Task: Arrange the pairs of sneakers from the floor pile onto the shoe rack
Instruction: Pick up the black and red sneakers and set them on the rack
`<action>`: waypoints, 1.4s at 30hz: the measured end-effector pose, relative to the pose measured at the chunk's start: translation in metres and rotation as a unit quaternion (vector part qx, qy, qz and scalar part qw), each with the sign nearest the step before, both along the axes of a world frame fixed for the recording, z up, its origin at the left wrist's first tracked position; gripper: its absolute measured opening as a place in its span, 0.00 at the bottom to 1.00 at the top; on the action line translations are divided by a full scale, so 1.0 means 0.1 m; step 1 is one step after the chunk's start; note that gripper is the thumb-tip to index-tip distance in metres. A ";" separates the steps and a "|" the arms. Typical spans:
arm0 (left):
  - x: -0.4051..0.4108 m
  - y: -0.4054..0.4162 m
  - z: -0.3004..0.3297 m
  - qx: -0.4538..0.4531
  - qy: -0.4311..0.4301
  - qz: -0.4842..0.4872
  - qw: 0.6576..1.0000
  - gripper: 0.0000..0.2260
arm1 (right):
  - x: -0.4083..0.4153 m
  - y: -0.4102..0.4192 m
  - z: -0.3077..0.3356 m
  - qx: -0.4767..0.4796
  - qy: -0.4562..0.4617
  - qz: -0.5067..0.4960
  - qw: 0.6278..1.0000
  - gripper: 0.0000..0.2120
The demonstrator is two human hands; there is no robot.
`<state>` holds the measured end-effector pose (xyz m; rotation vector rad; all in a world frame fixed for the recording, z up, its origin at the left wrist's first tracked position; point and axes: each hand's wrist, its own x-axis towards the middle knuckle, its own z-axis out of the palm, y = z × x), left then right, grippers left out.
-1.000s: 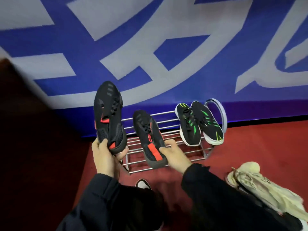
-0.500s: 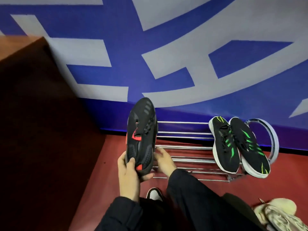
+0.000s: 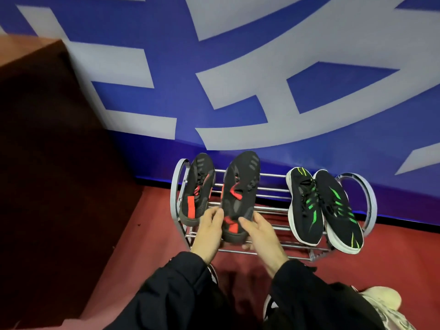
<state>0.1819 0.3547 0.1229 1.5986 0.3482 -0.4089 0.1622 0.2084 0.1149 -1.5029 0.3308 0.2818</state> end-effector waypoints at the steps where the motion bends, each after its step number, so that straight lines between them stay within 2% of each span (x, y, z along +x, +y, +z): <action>1: 0.07 0.08 -0.11 0.121 -0.012 -0.018 0.992 0.18 | -0.01 -0.04 -0.05 -0.012 0.005 -0.015 1.000 0.11; 3: 0.21 0.25 -0.28 0.373 -0.018 -0.053 0.926 0.26 | -0.02 -0.13 -0.12 -0.039 0.017 -0.015 0.999 0.12; 4: 0.27 0.32 -0.35 0.457 -0.012 -0.097 0.884 0.31 | -0.03 -0.16 -0.14 -0.050 0.024 -0.007 0.998 0.12; 6: 0.34 0.37 -0.46 0.550 0.000 -0.182 0.815 0.36 | -0.04 -0.20 -0.14 -0.051 0.034 -0.006 0.998 0.12; 9: 0.35 0.30 -0.52 0.625 -0.060 -0.193 0.754 0.33 | -0.04 -0.23 -0.16 -0.046 0.037 0.001 0.998 0.13; 11: 0.37 0.28 -0.54 0.637 -0.080 -0.185 0.744 0.30 | -0.01 -0.23 -0.18 -0.056 0.047 0.010 0.997 0.13; 18: 0.34 0.29 -0.60 0.596 -0.173 -0.176 0.764 0.27 | -0.03 -0.24 -0.18 -0.066 0.065 0.005 0.996 0.15; 20: 0.32 0.28 -0.60 0.579 -0.224 -0.194 0.759 0.29 | -0.05 -0.26 -0.19 -0.065 0.053 -0.003 0.996 0.15; 22: 0.28 0.20 -0.64 0.546 -0.277 -0.257 0.747 0.29 | -0.05 -0.24 -0.11 -0.038 0.023 -0.019 0.999 0.15; 23: 0.23 0.15 -0.65 0.546 -0.314 -0.279 0.725 0.26 | -0.03 -0.22 -0.08 -0.025 0.003 -0.021 0.999 0.14; 25: 0.13 0.05 -0.69 0.444 -0.304 -0.263 0.801 0.18 | 0.00 -0.13 0.07 -0.018 -0.027 -0.005 0.999 0.14; 26: 0.09 0.00 -0.70 0.401 -0.290 -0.262 0.829 0.18 | 0.04 -0.06 0.13 -0.021 -0.035 0.011 0.999 0.13; 28: 0.05 -0.03 -0.72 0.358 -0.308 -0.248 0.846 0.23 | 0.19 0.10 0.12 -0.029 -0.022 0.030 0.999 0.12; 30: 0.05 0.05 -0.68 0.301 -0.210 -0.195 0.910 0.23 | 0.37 0.31 0.07 -0.036 0.003 0.028 0.999 0.10; 32: 0.06 0.23 -0.68 0.328 -0.080 -0.085 0.937 0.20 | 0.53 0.56 -0.02 -0.041 0.033 0.032 0.998 0.08; 33: 0.07 0.33 -0.70 0.298 -0.011 -0.020 0.954 0.14 | 0.60 0.67 -0.08 -0.034 0.049 0.031 0.998 0.08; 34: 0.08 0.43 -0.71 0.214 0.052 0.061 0.973 0.09 | 0.66 0.78 -0.15 -0.038 0.059 0.031 0.997 0.11; 36: 0.06 0.52 -0.63 0.029 0.123 0.182 0.975 0.08 | 0.78 0.91 -0.50 -0.074 0.061 0.055 0.994 0.24; 38: 0.12 0.56 -0.58 -0.109 0.123 0.242 0.956 0.19 | 0.82 1.00 -0.73 -0.103 0.063 0.076 0.990 0.35; 39: 0.17 0.56 -0.54 -0.135 0.110 0.240 0.955 0.23 | 0.78 1.02 -0.66 -0.121 0.058 0.078 0.988 0.37; 40: 0.21 0.55 -0.57 -0.135 0.102 0.241 0.956 0.24 | 0.70 1.02 -0.45 -0.149 0.046 0.065 0.986 0.34; 42: 0.31 0.53 -0.68 -0.129 0.109 0.253 0.953 0.21 | 0.55 0.92 -0.21 -0.233 -0.011 -0.008 0.972 0.23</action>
